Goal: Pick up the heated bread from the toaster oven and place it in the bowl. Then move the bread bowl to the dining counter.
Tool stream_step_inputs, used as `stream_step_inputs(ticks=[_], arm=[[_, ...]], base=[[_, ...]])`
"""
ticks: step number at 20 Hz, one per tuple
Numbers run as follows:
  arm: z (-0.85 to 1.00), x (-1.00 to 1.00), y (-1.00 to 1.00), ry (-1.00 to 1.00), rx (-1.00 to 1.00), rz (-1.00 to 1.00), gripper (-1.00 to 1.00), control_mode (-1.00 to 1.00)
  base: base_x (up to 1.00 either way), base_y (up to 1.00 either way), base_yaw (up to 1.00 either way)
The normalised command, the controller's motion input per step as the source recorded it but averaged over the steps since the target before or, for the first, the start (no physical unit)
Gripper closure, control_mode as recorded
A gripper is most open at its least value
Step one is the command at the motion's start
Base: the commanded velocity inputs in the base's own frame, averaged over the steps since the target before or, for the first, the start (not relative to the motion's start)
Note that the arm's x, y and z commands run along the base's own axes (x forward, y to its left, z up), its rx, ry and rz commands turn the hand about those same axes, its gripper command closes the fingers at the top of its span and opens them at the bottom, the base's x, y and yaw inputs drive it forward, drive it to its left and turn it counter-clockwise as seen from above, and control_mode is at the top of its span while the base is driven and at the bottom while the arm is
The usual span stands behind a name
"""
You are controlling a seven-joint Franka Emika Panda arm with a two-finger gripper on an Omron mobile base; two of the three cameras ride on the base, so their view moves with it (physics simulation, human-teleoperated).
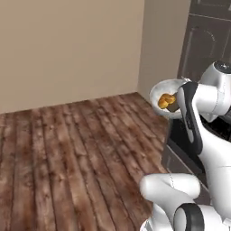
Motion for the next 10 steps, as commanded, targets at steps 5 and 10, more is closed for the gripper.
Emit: stream_step_inputs(ticks=[5, 10], arm=[[0.00, 0.00, 0.00, 0.00, 0.00, 0.00, 1.00, 1.00], [0.00, 0.00, 0.00, 0.00, 0.00, 0.00, 1.00, 1.00]], base=[[0.00, 0.00, 1.00], [0.00, 0.00, 1.00]])
